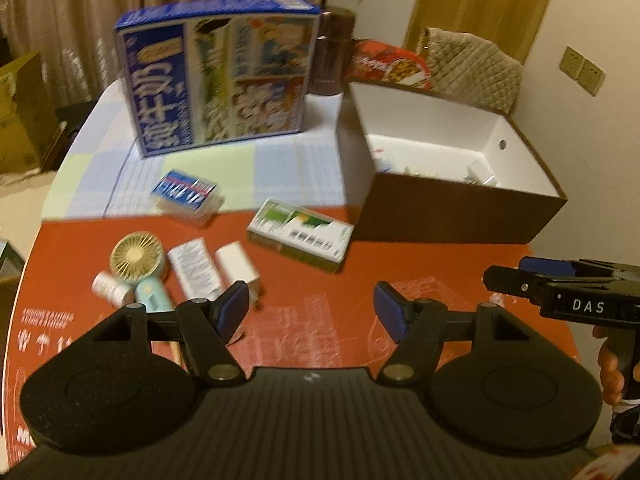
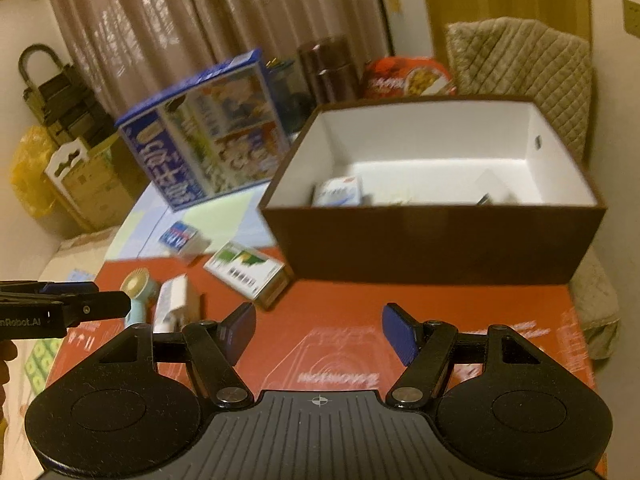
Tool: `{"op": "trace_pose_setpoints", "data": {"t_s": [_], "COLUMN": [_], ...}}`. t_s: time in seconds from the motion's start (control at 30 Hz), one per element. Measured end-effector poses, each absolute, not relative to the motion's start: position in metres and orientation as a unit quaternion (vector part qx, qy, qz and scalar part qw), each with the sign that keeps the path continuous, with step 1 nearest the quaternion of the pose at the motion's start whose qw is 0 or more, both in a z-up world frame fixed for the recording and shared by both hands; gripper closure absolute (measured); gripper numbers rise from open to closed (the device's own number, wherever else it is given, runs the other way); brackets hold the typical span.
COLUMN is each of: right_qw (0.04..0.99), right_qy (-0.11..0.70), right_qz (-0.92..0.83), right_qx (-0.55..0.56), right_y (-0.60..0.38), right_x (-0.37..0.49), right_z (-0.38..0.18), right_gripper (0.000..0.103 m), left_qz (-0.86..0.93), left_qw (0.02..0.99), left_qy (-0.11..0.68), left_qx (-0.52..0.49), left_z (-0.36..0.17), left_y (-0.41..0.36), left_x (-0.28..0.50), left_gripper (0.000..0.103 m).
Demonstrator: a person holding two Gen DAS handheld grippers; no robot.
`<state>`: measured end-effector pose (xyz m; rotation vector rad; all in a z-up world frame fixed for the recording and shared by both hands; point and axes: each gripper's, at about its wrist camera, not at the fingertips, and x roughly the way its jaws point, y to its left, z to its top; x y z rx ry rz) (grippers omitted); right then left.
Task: Organize rigid objects
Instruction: 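Move the left tool to the white pill bottle while the right tool approaches the white plug charger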
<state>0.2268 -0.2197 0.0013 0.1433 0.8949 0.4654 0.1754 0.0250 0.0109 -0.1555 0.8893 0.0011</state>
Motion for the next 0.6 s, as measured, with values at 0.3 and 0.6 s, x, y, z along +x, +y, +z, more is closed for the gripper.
{"op": "trace_pose_setpoints", "data": {"t_s": [0.3, 0.6], "right_qw": [0.851, 0.829], "right_qy": [0.452, 0.471], "right_qz": [0.262, 0.301], "right_qx": [0.047, 0.025], "right_y": [-0.176, -0.131], "right_x": [0.218, 0.216], "right_z": [-0.016, -0.034], "right_gripper": [0.036, 0.036], "left_qz": [0.050, 0.093], "left_qw": [0.889, 0.882], "left_qy": [0.445, 0.449], "left_qx": [-0.095, -0.111], "left_z": [-0.010, -0.025], "left_y": [0.064, 0.097], "left_x": [0.148, 0.135], "left_gripper": [0.037, 0.038]}}
